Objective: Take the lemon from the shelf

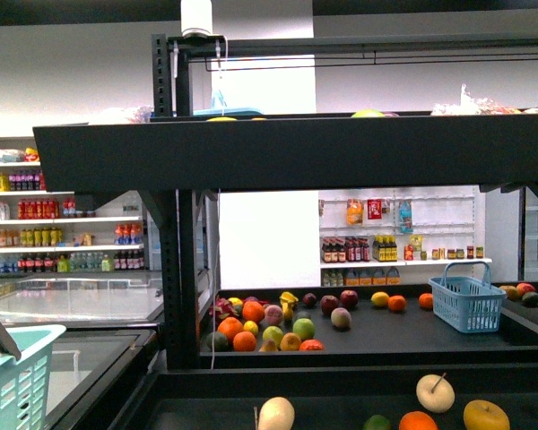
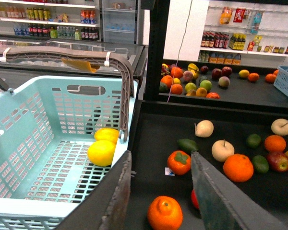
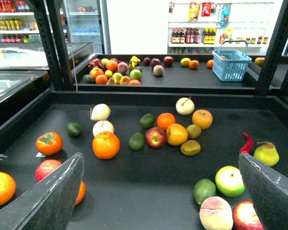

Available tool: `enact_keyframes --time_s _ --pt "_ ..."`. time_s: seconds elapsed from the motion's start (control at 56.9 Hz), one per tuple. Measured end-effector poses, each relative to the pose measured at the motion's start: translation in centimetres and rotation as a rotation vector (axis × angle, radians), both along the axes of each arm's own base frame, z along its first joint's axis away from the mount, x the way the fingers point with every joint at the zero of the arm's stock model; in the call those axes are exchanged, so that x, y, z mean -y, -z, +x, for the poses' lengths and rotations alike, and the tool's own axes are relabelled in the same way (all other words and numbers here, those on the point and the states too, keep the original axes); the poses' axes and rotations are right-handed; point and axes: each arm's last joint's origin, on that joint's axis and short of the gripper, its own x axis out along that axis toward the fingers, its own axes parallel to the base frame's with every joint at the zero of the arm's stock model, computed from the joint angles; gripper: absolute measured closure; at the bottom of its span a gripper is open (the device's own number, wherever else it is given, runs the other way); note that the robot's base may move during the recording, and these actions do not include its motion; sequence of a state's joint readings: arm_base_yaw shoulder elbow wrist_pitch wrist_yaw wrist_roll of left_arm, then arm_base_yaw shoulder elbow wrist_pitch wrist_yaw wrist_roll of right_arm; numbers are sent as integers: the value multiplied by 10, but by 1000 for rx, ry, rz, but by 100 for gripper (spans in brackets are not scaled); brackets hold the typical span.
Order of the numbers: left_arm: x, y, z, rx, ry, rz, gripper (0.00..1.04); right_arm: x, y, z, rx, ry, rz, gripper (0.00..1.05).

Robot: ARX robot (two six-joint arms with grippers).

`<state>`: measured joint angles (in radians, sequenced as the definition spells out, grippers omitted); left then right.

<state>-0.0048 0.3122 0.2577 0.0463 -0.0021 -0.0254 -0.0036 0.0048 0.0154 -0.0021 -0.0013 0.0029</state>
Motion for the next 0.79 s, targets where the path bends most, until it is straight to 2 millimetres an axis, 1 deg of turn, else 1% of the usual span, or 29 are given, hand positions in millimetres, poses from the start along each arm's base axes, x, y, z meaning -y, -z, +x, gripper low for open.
enact_keyframes --time_s 0.106,0.123,0.246,0.334,0.422,0.545,0.791 --pt "0 12 -2 6 1 8 101 0 0 0 0 0 0 8" --pt "0 14 -3 6 2 6 103 0 0 0 0 0 0 8" --pt "0 26 -5 2 2 12 102 0 0 0 0 0 0 8" --pt "0 34 -13 -12 2 14 103 0 0 0 0 0 0 8" --pt "0 36 -16 15 2 14 102 0 0 0 0 0 0 8" --pt "0 45 -15 3 2 14 102 0 0 0 0 -2 0 8" --pt "0 55 -16 10 2 14 102 0 0 0 0 -2 0 8"
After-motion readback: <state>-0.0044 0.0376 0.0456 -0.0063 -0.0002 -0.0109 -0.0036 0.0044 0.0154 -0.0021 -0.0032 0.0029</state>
